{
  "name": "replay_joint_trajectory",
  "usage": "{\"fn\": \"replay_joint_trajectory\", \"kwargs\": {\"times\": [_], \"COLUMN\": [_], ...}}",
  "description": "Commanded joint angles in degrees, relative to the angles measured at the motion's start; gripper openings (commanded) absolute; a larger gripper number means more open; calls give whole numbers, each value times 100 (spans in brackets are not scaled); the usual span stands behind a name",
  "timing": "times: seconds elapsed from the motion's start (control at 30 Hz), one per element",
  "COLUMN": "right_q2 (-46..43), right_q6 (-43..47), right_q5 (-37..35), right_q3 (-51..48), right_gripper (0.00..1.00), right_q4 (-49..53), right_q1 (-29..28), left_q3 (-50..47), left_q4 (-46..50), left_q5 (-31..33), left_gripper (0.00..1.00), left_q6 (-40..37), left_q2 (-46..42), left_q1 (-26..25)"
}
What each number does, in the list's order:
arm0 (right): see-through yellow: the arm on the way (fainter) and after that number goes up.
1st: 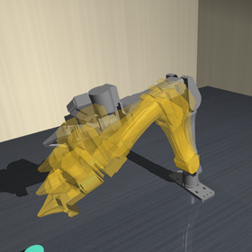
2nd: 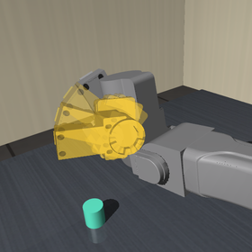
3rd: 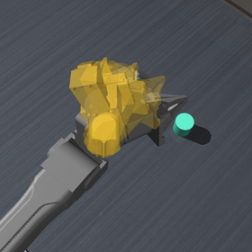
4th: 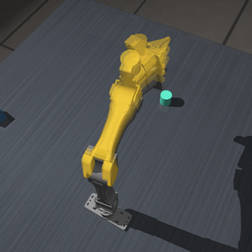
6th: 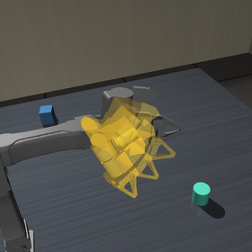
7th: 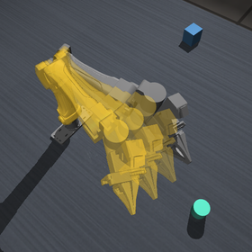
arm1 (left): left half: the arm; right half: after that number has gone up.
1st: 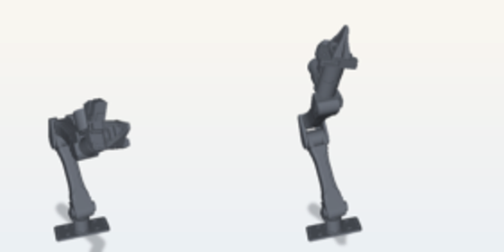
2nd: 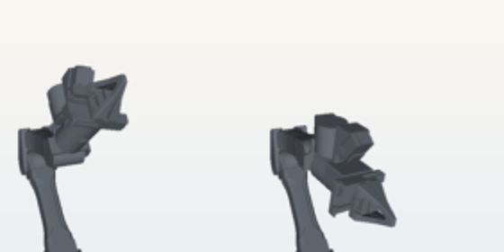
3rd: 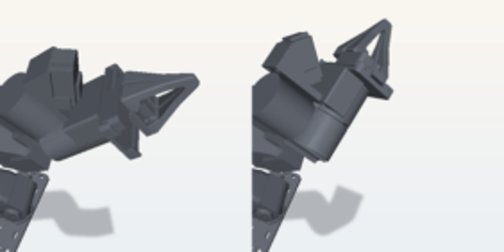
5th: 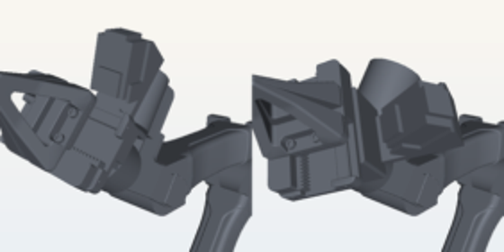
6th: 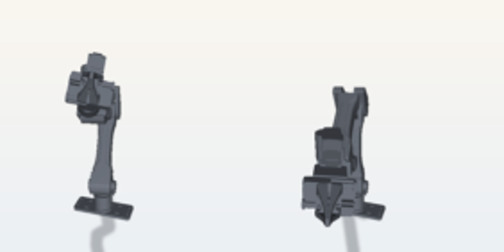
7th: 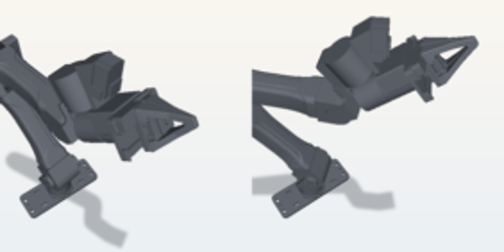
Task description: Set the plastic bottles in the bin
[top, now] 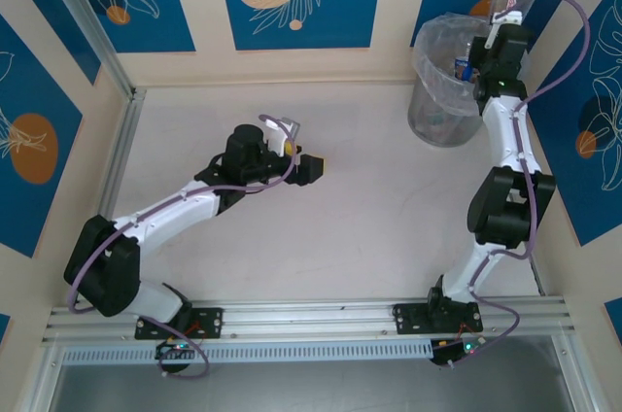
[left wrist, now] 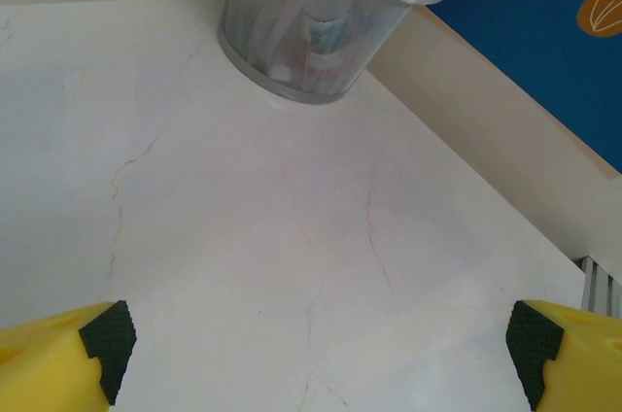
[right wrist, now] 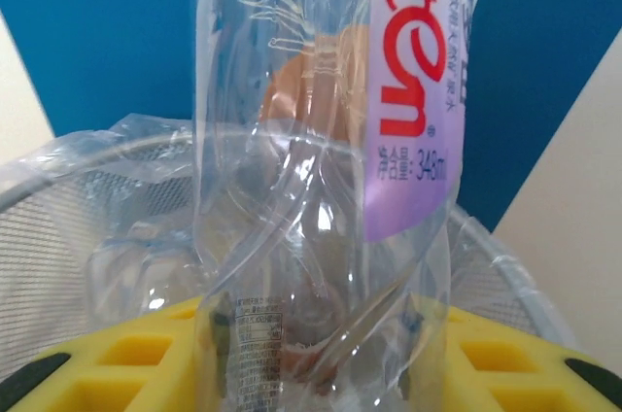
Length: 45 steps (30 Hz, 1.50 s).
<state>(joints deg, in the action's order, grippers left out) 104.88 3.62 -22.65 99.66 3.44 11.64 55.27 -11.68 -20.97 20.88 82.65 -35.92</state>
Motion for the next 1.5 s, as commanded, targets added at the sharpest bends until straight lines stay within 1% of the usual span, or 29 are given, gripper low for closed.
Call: {"fn": "replay_joint_trajectory", "kwargs": {"times": [0.0,0.17,0.27,0.4,0.47,0.6,0.7,0.73,0.77,0.8,0.83,0.93,1.1,1.33,1.47], "right_q2": [126,207,282,340,340,264,99,35,-69,-196,-299,-717,-1702,-3235,-3977], "right_q6": [431,567,683,619,485,266,32,-38,-139,-197,-248,-363,-867,-1770,-1921], "right_q5": [-805,-1115,-1386,-1578,-1524,-1316,-1056,-948,-807,-655,-564,-415,-22,497,810], "right_q3": [273,291,369,515,568,616,565,511,447,358,284,-38,-961,-2755,-3709], "right_gripper": [48,55,65,75,78,80,81,81,84,90,100,100,99,99,100], "right_q4": [-120,-155,-180,-31,83,262,365,384,398,403,403,395,412,193,89], "right_q1": [-178,-247,-294,-335,-338,-346,-356,-367,-377,-402,-431,-559,-619,-484,-437], "left_q3": [134,109,77,39,45,29,-28,-55,-84,-97,-109,-180,-464,-1124,-1402], "left_q4": [-256,-152,-124,-148,-150,-141,-141,-141,-109,-30,62,333,928,1394,1679], "left_q5": [-3,50,101,115,115,151,358,488,672,918,1140,1903,3473,4572,5623], "left_gripper": [99,99,99,99,99,99,99,99,99,99,99,99,99,99,99], "left_q6": [73,17,-16,-15,-14,-23,-6,7,20,38,39,5,-1,-199,-461], "left_q2": [23,-29,-74,-104,-100,-118,-176,-207,-241,-284,-323,-500,-1038,-1892,-2160], "left_q1": [-69,-71,-65,-68,-68,-70,-71,-72,-70,-66,-65,-69,92,711,1033]}}
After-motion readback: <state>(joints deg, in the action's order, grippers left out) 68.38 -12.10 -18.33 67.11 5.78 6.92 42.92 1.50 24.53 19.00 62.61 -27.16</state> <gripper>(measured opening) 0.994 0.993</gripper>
